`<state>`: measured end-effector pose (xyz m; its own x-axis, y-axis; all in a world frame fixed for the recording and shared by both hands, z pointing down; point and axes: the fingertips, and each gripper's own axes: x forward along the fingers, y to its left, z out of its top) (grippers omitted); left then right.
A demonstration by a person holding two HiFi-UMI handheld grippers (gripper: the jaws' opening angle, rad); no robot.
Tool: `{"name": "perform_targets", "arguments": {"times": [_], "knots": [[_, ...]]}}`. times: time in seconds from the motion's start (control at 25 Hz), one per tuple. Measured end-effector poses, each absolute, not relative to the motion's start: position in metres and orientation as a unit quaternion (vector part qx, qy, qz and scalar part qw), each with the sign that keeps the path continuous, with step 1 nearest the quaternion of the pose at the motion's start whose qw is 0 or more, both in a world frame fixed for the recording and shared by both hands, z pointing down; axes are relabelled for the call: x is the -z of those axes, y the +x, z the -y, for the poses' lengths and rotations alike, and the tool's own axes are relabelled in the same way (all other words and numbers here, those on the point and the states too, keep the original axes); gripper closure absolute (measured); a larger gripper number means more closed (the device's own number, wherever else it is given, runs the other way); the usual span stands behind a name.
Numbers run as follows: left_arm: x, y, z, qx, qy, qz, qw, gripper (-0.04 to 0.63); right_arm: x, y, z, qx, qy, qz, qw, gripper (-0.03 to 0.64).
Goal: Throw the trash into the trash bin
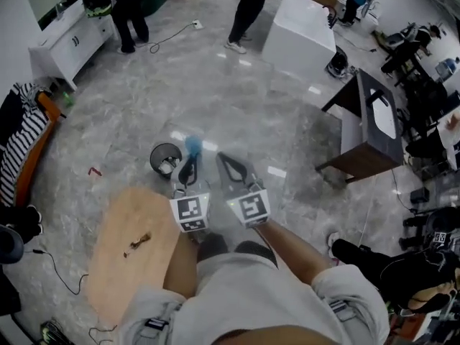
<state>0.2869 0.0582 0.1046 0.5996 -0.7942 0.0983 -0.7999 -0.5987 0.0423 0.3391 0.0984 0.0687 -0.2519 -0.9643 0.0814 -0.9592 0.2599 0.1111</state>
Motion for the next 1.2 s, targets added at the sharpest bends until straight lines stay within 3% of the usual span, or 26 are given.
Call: {"name": "perform_targets", "arguments": {"times": [0.76, 1.2], "knots": [[-0.135, 0.164, 0.065, -0.047, 0.8, 0.595, 0.064, 0.558, -0.105, 0.22, 0.055, 0.021, 0.462, 0.884, 0.069, 0.61], [-0.239, 0.142, 0.195, -0.085, 0.726, 0.668, 0.139, 0.558, -0.213, 0.213, 0.212, -0.018, 0.369, 0.922, 0.112, 0.609]]}}
